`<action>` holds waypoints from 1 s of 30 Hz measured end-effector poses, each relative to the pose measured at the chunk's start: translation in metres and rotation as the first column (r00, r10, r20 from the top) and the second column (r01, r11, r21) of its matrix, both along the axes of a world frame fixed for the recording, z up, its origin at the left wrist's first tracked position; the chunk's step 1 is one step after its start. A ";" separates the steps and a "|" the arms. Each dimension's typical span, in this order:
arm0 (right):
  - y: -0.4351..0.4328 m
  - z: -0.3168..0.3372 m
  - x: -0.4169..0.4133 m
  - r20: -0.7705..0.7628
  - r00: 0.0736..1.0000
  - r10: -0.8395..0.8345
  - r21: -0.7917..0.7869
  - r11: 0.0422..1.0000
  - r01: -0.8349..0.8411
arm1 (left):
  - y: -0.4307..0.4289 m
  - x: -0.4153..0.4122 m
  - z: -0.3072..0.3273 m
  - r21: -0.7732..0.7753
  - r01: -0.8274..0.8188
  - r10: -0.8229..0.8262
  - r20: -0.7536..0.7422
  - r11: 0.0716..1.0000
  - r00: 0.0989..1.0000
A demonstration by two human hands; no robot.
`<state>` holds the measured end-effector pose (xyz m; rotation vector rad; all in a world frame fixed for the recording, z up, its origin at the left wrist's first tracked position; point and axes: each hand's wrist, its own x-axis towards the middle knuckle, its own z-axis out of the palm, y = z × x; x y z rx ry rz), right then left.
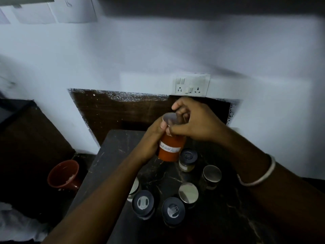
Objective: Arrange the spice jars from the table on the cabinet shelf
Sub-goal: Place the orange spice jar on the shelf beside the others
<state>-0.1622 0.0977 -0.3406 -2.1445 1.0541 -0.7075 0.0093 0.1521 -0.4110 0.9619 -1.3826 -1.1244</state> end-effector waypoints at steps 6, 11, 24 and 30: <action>0.026 0.028 0.006 0.652 0.755 0.068 -0.074 0.997 -0.026 | 0.024 -0.032 0.085 0.048 -0.103 0.112 -0.294 0.994 0.949; 0.048 0.031 0.003 0.858 0.503 0.105 0.015 0.973 -0.230 | 0.041 -0.044 0.122 0.109 0.006 0.040 -0.419 0.994 0.907; 0.065 0.056 -0.004 0.888 0.455 0.067 0.064 0.962 -0.266 | 0.054 -0.050 0.136 0.111 0.031 0.019 -0.418 0.993 0.908; 0.067 0.055 -0.001 0.876 0.480 0.041 0.099 0.960 -0.263 | 0.055 -0.048 0.135 0.119 0.026 0.024 -0.403 0.993 0.915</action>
